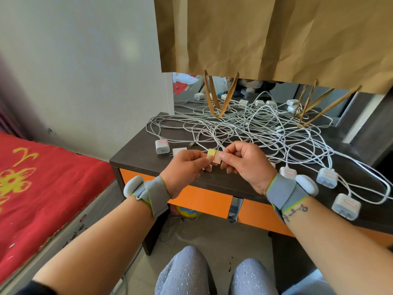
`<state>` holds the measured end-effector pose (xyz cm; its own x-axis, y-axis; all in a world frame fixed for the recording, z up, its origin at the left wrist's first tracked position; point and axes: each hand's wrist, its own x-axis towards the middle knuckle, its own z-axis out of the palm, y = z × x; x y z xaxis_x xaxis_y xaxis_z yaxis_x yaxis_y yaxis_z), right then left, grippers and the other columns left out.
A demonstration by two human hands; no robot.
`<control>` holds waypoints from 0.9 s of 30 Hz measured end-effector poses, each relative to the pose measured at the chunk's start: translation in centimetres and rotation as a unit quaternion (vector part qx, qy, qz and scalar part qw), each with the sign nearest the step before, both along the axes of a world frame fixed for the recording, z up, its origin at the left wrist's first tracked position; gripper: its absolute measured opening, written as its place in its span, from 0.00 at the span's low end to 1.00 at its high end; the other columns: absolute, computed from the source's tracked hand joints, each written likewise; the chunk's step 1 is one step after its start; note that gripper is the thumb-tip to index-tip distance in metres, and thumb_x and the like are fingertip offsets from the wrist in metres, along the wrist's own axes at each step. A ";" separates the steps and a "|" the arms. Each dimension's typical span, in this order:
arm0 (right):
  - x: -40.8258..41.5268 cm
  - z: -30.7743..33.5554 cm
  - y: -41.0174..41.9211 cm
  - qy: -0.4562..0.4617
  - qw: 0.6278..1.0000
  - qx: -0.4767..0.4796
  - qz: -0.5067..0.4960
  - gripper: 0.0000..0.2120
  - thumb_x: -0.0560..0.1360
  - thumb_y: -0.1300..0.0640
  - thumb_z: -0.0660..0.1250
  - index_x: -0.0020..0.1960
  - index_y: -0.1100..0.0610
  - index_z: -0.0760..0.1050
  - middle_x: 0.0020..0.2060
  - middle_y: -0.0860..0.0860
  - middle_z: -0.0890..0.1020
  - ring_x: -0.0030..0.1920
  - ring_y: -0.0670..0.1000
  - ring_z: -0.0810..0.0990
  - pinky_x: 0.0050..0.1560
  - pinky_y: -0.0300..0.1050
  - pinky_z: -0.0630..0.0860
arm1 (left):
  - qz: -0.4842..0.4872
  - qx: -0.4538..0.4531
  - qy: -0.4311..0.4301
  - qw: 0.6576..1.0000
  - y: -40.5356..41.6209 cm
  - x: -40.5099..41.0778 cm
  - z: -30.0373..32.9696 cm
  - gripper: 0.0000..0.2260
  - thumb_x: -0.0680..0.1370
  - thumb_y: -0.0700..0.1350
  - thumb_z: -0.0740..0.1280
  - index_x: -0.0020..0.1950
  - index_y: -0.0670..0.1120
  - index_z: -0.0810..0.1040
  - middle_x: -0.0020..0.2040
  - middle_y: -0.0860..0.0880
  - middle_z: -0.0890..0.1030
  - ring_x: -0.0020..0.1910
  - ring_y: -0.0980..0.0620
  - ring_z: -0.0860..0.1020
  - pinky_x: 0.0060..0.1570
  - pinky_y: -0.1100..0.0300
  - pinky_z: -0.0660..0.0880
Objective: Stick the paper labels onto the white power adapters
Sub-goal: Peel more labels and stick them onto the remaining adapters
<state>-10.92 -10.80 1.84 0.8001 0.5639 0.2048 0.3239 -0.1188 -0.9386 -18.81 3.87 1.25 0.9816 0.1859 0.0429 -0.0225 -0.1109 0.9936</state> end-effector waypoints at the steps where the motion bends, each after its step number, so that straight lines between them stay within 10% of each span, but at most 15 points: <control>1: 0.0 0.1 0.1 -0.003 1.000 -0.001 -0.003 0.05 0.74 0.64 0.66 0.39 0.59 0.74 0.29 0.54 0.79 0.24 0.41 0.74 0.26 0.30 0.69 | -0.004 -0.012 0.002 1.000 0.0 -0.1 0.1 0.11 0.78 0.39 0.62 0.36 0.44 0.77 0.25 0.55 0.77 0.23 0.59 0.66 0.23 0.69 0.62; 16: 0.1 0.2 -0.1 -0.149 0.987 -0.060 -0.025 0.03 0.70 0.61 0.71 0.41 0.54 0.81 0.34 0.54 0.84 0.33 0.51 0.82 0.41 0.50 0.81 | -0.012 -0.002 -0.012 1.000 0.3 -0.3 0.4 0.10 0.78 0.38 0.63 0.38 0.45 0.79 0.30 0.54 0.79 0.23 0.59 0.67 0.25 0.68 0.64; 27: -0.1 1.1 0.0 -0.132 0.986 -0.101 -0.007 0.03 0.71 0.62 0.70 0.42 0.58 0.83 0.34 0.52 0.84 0.31 0.47 0.82 0.40 0.40 0.81 | 0.034 0.112 -0.041 0.992 0.2 -0.1 -0.2 0.06 0.76 0.42 0.67 0.40 0.48 0.79 0.26 0.59 0.74 0.24 0.62 0.67 0.27 0.72 0.65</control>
<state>-11.02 -10.82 2.99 0.7415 0.6041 0.2920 0.5515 -0.3009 -0.7780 -18.93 4.10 1.07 0.9584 0.2289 0.1705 -0.0873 -0.3338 0.9386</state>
